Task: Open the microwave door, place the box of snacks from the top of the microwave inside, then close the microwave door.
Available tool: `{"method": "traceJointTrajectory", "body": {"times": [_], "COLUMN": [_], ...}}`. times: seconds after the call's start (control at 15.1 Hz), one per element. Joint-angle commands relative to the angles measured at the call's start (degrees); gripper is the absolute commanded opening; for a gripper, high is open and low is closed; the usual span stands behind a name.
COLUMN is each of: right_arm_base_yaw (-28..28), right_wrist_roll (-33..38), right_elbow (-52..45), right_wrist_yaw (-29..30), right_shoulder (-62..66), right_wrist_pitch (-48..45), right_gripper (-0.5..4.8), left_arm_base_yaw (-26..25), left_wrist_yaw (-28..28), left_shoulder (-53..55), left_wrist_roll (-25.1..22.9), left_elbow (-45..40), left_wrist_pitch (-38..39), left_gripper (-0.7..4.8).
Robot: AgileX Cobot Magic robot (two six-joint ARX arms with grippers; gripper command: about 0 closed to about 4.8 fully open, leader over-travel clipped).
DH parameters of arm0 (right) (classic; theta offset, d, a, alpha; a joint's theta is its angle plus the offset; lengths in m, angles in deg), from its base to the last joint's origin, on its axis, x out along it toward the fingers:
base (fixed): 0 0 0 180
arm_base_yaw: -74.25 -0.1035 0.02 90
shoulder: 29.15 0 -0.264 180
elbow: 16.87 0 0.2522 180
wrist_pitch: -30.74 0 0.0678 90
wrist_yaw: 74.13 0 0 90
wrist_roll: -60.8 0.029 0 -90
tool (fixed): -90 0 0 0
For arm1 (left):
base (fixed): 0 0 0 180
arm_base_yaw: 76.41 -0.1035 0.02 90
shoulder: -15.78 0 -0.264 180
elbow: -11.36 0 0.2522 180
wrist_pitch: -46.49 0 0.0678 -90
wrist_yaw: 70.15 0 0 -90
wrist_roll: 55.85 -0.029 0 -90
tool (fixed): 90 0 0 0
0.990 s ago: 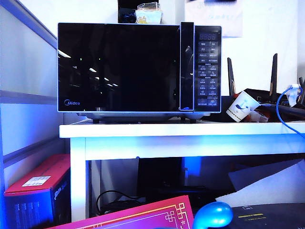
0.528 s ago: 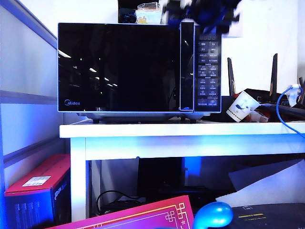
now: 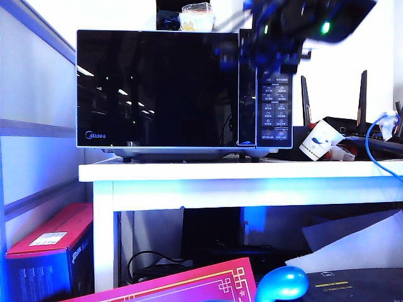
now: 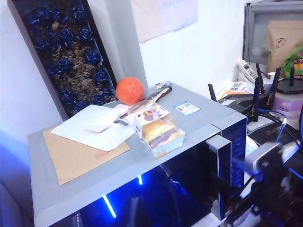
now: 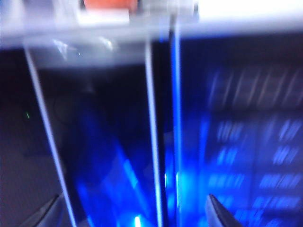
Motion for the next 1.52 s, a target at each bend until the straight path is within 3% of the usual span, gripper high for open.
{"method": "traceJointTrajectory", "body": {"times": [0.07, 0.4, 0.53, 0.59, 1.52], "right_arm_base_yaw": [-0.07, -0.02, -0.02, -0.02, -0.07], "right_wrist_roll": [0.04, -0.17, -0.46, -0.68, -3.61], "right_elbow": [1.29, 7.43, 7.56, 7.54, 7.52], "right_wrist_yaw": [0.11, 0.09, 0.09, -0.02, 0.33], "right_shoulder": [2.08, 5.73, 5.73, 5.7, 0.42], "right_wrist_pitch": [-3.56, 0.35, 0.77, 0.79, 11.87], "right_gripper": [3.58, 3.5, 2.22, 2.05, 1.97], "left_arm_base_yaw": [0.02, 0.02, 0.02, 0.02, 0.02], "left_wrist_yaw": [0.22, 0.35, 0.35, 0.33, 0.17], "left_shoulder": [-0.22, -0.22, -0.22, -0.24, -0.24], "left_wrist_roll": [0.02, 0.02, 0.02, 0.02, -0.59], "left_elbow": [0.31, 0.31, 0.31, 0.31, 0.31], "left_wrist_pitch": [-0.96, -0.96, -0.94, -0.92, -0.94], "left_gripper": [-0.06, -0.06, -0.06, -0.06, -0.05]}}
